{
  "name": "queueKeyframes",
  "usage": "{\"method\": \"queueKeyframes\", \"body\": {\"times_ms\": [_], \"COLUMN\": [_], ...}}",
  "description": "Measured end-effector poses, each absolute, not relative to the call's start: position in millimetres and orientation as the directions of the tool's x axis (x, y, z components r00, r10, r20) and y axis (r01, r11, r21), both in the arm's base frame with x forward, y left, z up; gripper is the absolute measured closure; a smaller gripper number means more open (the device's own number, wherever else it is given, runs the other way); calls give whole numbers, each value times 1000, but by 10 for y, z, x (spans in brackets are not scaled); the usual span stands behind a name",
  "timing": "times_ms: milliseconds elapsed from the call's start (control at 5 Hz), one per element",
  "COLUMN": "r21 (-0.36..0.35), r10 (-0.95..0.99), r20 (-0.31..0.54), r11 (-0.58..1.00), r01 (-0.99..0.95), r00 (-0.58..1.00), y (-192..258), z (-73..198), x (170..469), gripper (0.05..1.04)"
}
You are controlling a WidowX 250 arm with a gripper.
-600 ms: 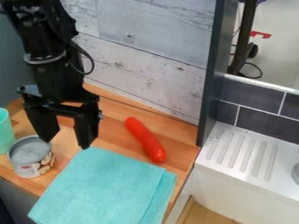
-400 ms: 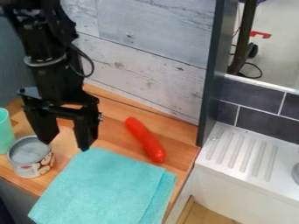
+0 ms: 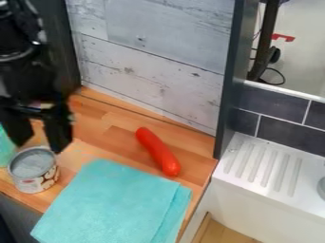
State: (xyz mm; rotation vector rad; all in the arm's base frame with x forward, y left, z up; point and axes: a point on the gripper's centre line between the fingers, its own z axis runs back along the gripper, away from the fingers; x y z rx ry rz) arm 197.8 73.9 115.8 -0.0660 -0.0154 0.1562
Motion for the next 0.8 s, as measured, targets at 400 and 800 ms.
{"method": "queueKeyframes", "body": {"times_ms": [400, 800], "r21": [50, 115], "r10": [81, 111], "r20": [-22, 40], "r11": [996, 987], "r01": [-80, -115], "r00": [996, 993], "y": [1288, 1585], "z": [1197, 1158], "x": [1918, 2031], "gripper": [81, 81]}}
